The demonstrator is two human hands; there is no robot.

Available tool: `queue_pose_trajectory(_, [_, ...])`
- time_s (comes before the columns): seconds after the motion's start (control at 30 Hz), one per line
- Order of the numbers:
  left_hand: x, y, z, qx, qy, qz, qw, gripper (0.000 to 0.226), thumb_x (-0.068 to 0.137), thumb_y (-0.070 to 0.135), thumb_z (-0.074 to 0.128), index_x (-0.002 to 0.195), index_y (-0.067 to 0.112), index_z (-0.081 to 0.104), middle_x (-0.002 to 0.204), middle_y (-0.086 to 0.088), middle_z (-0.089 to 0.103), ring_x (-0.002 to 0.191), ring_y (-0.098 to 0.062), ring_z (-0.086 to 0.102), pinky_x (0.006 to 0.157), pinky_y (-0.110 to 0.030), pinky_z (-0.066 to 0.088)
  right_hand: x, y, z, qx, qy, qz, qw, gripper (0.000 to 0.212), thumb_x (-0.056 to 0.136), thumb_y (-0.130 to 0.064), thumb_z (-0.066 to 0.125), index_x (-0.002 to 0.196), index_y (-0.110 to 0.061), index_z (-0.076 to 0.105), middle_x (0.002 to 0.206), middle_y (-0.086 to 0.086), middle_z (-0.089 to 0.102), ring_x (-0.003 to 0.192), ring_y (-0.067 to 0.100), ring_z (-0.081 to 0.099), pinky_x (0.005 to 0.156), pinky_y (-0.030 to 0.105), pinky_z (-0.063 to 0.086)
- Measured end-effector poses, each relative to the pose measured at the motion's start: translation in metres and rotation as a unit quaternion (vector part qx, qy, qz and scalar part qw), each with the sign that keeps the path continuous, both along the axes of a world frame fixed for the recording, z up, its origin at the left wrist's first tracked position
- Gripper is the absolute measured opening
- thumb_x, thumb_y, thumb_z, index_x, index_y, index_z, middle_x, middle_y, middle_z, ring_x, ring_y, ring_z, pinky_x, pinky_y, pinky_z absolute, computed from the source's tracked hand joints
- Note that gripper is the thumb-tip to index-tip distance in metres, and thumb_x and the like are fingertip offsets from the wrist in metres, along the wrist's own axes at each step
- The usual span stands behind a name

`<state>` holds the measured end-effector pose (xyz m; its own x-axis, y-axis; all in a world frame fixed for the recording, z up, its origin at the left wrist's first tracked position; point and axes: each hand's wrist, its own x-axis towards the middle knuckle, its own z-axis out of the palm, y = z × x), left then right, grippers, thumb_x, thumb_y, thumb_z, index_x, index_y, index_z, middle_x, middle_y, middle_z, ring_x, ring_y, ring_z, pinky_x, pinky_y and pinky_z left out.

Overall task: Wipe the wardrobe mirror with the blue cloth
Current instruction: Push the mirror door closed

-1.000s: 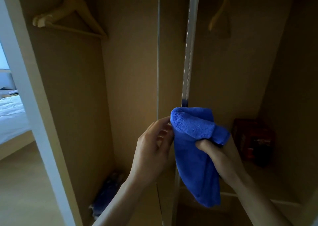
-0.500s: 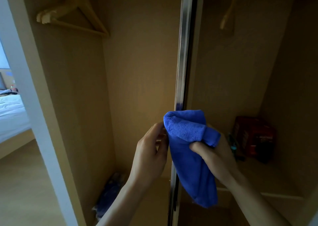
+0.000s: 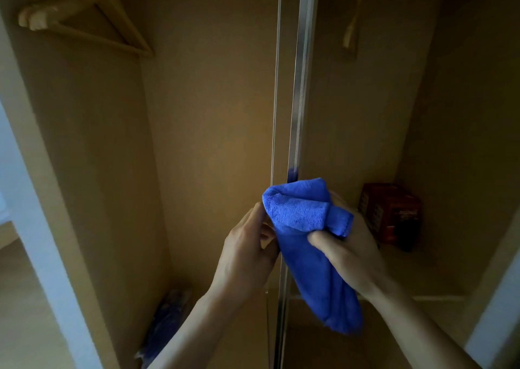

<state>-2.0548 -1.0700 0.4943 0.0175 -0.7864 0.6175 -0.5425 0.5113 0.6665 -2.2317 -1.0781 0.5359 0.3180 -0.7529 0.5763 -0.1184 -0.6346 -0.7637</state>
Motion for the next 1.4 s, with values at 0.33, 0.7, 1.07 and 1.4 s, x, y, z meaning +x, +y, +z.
queue_pose_trajectory(0.33, [0.000, -0.016, -0.007, 0.039, 0.000, 0.001, 0.999, 0.053, 0.085, -0.005, 0.066, 0.119, 0.034, 0.056, 0.094, 0.014, 0.069, 0.087, -0.005, 0.068, 0.076, -0.033, 0.058, 0.011, -0.003, -0.003, -0.001, -0.009, -0.032, 0.999, 0.037, 0.072, -0.009, 0.054, 0.105, -0.022, 0.063, 0.087, -0.007, 0.069, 0.077, 0.012, 0.066, 0.065, 0.022, 0.052])
queue_pose_trajectory(0.7, [0.004, -0.053, -0.005, 0.067, 0.007, 0.011, 0.998, 0.045, 0.086, -0.008, 0.055, 0.117, 0.026, 0.058, 0.090, 0.009, 0.069, 0.082, -0.011, 0.068, 0.075, -0.039, 0.058, 0.022, -0.041, -0.002, 0.006, 0.019, -0.074, 0.997, 0.042, 0.082, 0.014, 0.054, 0.073, -0.027, 0.046, 0.046, -0.024, 0.049, 0.046, -0.003, 0.051, 0.046, 0.009, 0.037])
queue_pose_trajectory(1.07, [0.008, -0.094, 0.003, 0.100, 0.009, 0.043, 0.994, 0.044, 0.090, -0.005, 0.051, 0.103, 0.037, 0.050, 0.085, 0.008, 0.070, 0.078, -0.013, 0.069, 0.073, -0.039, 0.058, 0.039, -0.090, 0.001, -0.001, 0.034, -0.118, 0.992, 0.035, 0.086, 0.003, 0.056, 0.071, -0.028, 0.051, 0.055, -0.029, 0.058, 0.058, -0.012, 0.059, 0.055, 0.005, 0.042])
queue_pose_trajectory(1.4, [0.010, -0.122, 0.002, 0.108, -0.002, 0.065, 0.992, 0.034, 0.092, -0.005, 0.051, 0.104, 0.027, 0.051, 0.085, 0.007, 0.069, 0.082, -0.015, 0.068, 0.077, -0.042, 0.060, 0.041, -0.118, 0.000, -0.004, 0.029, -0.094, 0.995, 0.034, 0.086, 0.003, 0.053, 0.072, -0.027, 0.051, 0.052, -0.025, 0.054, 0.056, -0.006, 0.057, 0.055, 0.010, 0.042])
